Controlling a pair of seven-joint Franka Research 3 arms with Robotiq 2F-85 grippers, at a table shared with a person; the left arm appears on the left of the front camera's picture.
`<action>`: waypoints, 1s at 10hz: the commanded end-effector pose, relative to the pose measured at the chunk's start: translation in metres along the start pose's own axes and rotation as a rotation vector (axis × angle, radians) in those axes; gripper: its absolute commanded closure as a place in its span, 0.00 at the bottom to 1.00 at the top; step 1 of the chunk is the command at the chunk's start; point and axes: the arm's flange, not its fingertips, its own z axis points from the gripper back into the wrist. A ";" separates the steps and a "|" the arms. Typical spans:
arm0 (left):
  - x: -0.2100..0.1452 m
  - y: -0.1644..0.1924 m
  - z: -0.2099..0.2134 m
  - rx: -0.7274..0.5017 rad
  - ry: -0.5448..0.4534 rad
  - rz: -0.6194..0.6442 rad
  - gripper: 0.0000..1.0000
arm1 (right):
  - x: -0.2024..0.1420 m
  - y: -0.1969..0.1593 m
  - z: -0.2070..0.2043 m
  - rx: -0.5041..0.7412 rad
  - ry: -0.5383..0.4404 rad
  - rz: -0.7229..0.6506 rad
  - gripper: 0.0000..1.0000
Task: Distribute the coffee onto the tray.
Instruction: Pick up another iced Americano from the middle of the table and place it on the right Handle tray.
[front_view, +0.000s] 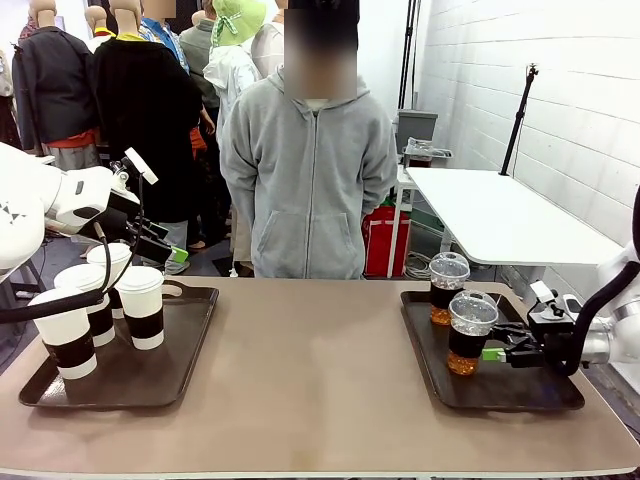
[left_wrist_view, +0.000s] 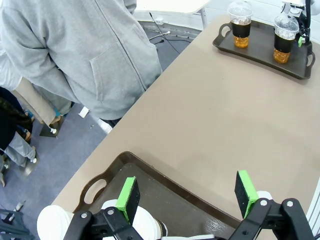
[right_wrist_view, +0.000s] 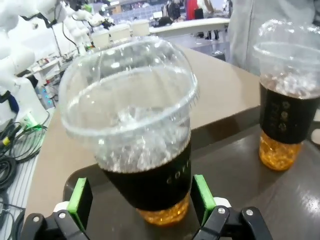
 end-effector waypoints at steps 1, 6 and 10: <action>-0.001 0.001 0.000 -0.006 -0.002 0.004 0.00 | 0.000 0.016 0.015 -0.027 -0.015 -0.023 0.00; -0.001 0.001 0.000 -0.006 -0.002 0.004 0.00 | -0.008 0.016 0.030 -0.069 -0.024 -0.026 0.00; -0.001 0.001 0.000 -0.006 -0.002 0.004 0.00 | -0.008 0.016 0.030 -0.069 -0.024 -0.026 0.00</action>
